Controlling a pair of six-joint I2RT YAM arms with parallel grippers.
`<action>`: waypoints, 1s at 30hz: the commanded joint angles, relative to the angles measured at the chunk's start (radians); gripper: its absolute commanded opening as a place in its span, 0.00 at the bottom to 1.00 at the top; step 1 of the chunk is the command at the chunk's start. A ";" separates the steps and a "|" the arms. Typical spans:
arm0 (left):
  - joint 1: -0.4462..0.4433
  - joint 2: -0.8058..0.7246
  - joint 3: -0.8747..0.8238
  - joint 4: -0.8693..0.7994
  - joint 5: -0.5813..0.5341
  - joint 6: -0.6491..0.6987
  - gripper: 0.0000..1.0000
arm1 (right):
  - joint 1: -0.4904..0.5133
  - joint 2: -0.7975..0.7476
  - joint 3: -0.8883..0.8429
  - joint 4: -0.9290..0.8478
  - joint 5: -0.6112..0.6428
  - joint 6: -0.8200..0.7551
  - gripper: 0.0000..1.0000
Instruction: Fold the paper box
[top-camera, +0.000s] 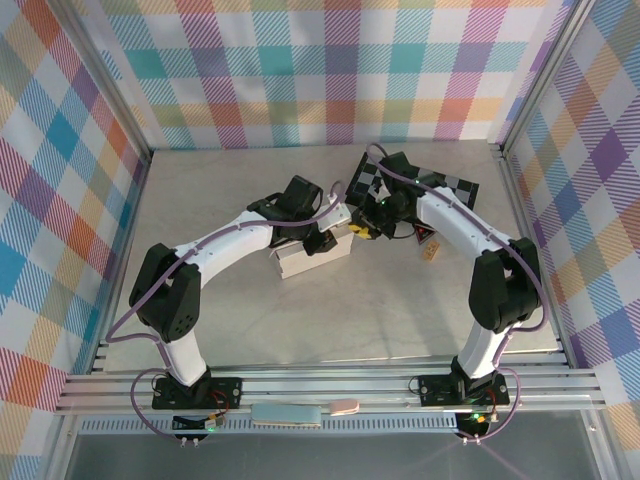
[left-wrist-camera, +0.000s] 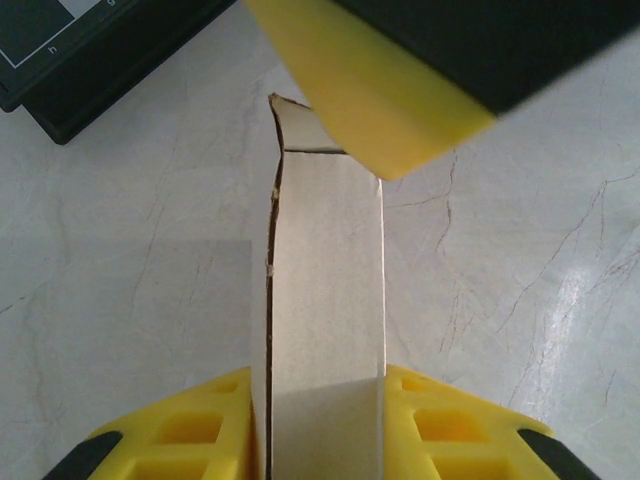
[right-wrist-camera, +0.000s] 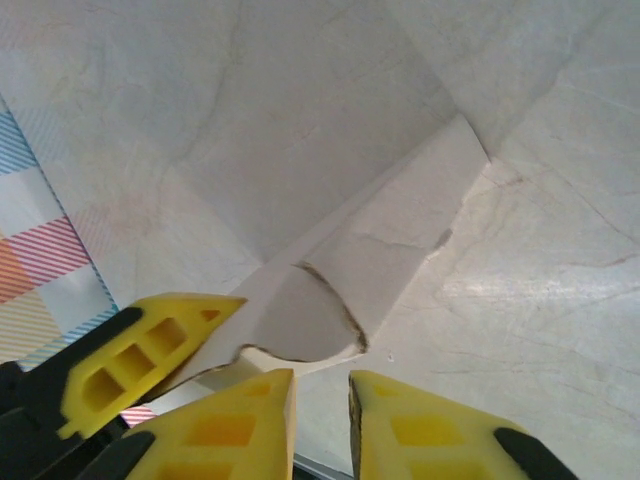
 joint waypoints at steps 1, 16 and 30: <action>0.015 0.031 0.008 -0.049 0.003 -0.014 0.27 | -0.006 -0.004 -0.037 -0.020 -0.009 0.018 0.19; 0.016 0.025 0.007 -0.054 -0.001 -0.007 0.27 | -0.020 -0.129 -0.078 0.178 -0.030 0.223 0.39; 0.016 0.022 0.009 -0.055 -0.001 -0.008 0.27 | -0.031 -0.040 -0.006 0.174 -0.059 0.361 0.33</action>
